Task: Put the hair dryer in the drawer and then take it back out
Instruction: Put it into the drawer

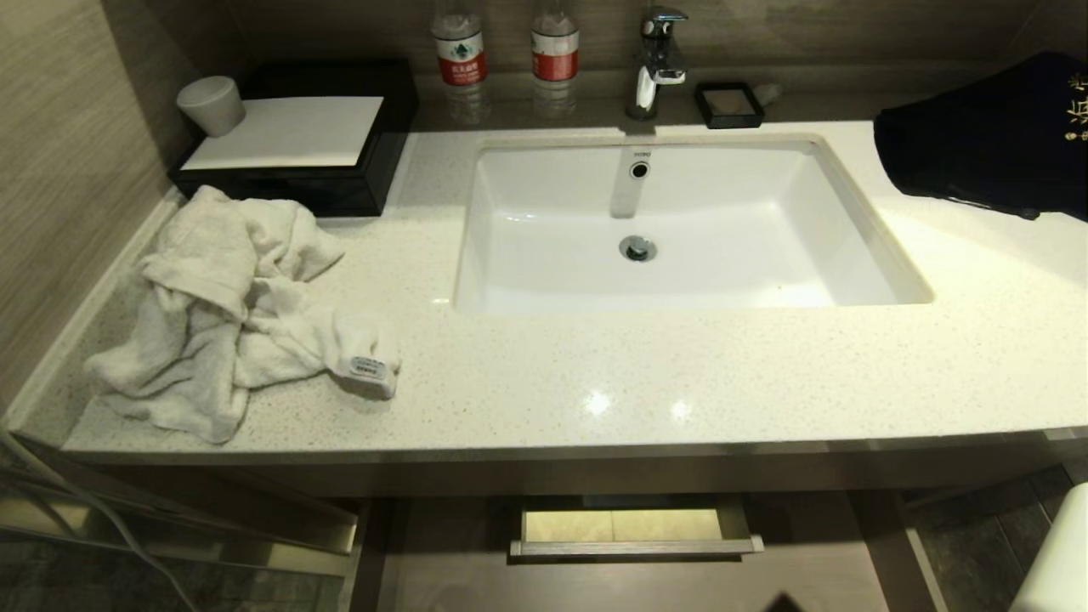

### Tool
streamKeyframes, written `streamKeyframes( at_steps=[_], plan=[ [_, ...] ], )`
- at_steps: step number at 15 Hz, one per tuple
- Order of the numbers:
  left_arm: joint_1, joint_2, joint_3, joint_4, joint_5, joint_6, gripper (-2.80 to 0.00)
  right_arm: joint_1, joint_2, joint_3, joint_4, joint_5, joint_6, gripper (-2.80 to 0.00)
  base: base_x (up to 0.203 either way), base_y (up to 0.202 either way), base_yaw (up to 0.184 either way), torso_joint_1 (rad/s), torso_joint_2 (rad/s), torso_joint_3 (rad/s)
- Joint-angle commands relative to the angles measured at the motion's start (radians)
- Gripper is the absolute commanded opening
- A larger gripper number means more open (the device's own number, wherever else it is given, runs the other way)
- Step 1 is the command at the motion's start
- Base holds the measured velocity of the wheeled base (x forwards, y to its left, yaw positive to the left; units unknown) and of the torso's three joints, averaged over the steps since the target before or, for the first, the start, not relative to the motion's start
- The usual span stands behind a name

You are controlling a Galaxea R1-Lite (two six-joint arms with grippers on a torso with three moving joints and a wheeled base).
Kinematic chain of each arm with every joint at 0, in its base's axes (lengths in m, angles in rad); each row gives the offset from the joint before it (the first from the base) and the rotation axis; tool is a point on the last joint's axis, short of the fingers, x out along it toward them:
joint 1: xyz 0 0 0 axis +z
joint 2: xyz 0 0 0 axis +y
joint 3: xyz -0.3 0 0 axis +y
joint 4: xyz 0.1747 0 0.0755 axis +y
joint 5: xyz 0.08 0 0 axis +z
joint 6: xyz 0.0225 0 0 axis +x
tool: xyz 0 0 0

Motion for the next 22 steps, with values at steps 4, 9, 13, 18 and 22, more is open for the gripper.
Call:
streamKeyframes(
  at_steps=[4,9,13,18,22],
  plan=[
    [0.000,0.001,0.002,0.000,0.000,0.000,-2.80,0.003,-0.054,-0.035,0.079,0.002,-0.004,-2.80,0.000,0.000,0.000,-0.254,0.09,-0.158],
    [0.000,0.001,0.002,0.000,0.000,0.000,-2.80,0.003,-0.084,-0.093,0.175,0.009,-0.016,-2.80,0.000,0.000,0.000,-0.340,0.09,-0.248],
    [0.000,0.001,0.002,0.000,0.000,0.000,-2.80,0.001,-0.122,-0.096,0.220,0.003,-0.029,-2.80,0.000,0.000,0.000,-0.316,0.04,-0.283],
    [0.000,0.001,0.002,0.000,0.000,0.000,-2.80,-0.006,-0.162,-0.095,0.292,0.011,-0.037,-2.80,0.000,0.000,0.000,-0.286,-0.01,-0.314],
    [0.000,0.001,0.002,0.000,0.000,0.000,-2.80,-0.006,-0.165,-0.073,0.297,0.008,-0.054,-2.80,0.000,0.000,0.000,-0.146,-0.04,-0.186]
  ],
)
